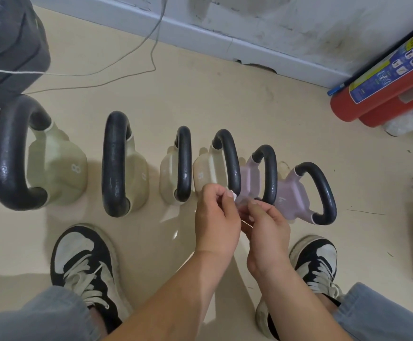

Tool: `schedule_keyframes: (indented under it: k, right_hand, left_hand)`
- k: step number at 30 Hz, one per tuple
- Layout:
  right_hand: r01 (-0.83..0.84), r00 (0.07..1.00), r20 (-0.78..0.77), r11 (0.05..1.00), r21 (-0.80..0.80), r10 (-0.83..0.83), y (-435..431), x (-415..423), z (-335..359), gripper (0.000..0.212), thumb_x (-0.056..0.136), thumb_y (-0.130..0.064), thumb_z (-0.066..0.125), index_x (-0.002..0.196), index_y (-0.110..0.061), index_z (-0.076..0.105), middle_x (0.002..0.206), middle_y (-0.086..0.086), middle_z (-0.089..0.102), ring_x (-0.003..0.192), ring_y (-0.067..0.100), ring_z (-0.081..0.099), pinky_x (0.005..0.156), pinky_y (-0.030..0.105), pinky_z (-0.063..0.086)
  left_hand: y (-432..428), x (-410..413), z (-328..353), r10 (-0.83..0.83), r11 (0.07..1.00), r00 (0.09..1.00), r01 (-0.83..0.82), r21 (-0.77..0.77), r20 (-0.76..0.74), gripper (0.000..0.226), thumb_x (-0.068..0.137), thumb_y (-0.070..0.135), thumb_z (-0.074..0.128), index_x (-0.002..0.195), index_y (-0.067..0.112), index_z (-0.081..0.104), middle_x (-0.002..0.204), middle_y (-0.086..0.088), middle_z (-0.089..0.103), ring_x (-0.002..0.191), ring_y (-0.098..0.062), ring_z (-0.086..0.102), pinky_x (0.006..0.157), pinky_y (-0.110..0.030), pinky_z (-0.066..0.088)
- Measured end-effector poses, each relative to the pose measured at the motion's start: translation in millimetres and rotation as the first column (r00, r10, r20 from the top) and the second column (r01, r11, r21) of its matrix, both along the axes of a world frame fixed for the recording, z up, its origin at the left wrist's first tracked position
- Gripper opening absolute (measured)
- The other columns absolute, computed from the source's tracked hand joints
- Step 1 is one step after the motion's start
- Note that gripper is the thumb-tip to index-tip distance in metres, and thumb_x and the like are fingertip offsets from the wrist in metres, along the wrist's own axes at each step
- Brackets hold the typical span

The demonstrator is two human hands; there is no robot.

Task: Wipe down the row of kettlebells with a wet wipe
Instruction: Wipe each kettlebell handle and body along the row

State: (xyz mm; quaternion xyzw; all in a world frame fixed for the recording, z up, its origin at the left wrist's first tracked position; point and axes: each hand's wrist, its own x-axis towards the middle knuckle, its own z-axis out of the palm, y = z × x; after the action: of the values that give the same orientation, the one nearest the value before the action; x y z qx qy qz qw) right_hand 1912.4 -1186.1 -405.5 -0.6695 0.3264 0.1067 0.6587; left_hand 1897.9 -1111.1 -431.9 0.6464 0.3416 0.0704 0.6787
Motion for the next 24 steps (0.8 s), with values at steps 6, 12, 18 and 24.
schedule_keyframes:
  k: [6,12,18,24]
  right_hand:
    - [0.033,0.998,-0.047,0.999,0.014,-0.032,-4,-3,-13,0.010,0.096,-0.002,0.061,0.097,-0.003,0.071,0.088,0.016,0.073,0.083,0.027,0.068,0.073,0.036,0.058]
    - [0.011,0.997,-0.074,0.997,-0.070,-0.016,-7,-2,-21,0.011,0.098,-0.005,0.061,0.092,-0.006,0.071,0.086,0.011,0.073,0.083,0.024,0.068,0.079,0.040,0.062]
    - [-0.099,0.992,-0.093,0.981,-0.170,0.084,-12,-4,-24,0.011,0.094,-0.013,0.066,0.098,-0.016,0.076,0.098,0.005,0.078,0.092,0.023,0.070,0.099,0.050,0.058]
    - [-0.398,0.904,-0.194,0.916,-0.052,0.382,-15,1,-6,0.015,0.084,-0.020,0.073,0.096,-0.013,0.077,0.088,0.009,0.078,0.083,0.024,0.069,0.077,0.038,0.056]
  left_hand:
    - [-4,16,-14,0.114,0.990,0.981,-0.126,-0.067,-0.158,0.015,0.102,0.025,0.052,0.089,0.031,0.049,0.089,-0.002,0.067,0.080,-0.030,0.069,0.077,-0.049,0.058]
    - [-8,7,-21,0.034,0.999,0.969,-0.038,-0.008,-0.246,0.011,0.101,0.016,0.053,0.090,0.018,0.048,0.088,-0.001,0.060,0.079,-0.018,0.058,0.072,-0.028,0.045]
    - [-4,-12,-29,-0.090,0.986,0.933,0.034,-0.163,-0.347,0.010,0.099,0.020,0.052,0.090,0.021,0.055,0.092,0.005,0.067,0.087,-0.024,0.069,0.084,-0.047,0.060]
    - [14,-4,3,-0.114,0.963,0.955,0.038,-0.268,-0.275,0.012,0.103,0.028,0.049,0.100,0.021,0.058,0.077,-0.009,0.069,0.058,-0.020,0.063,0.059,-0.028,0.048]
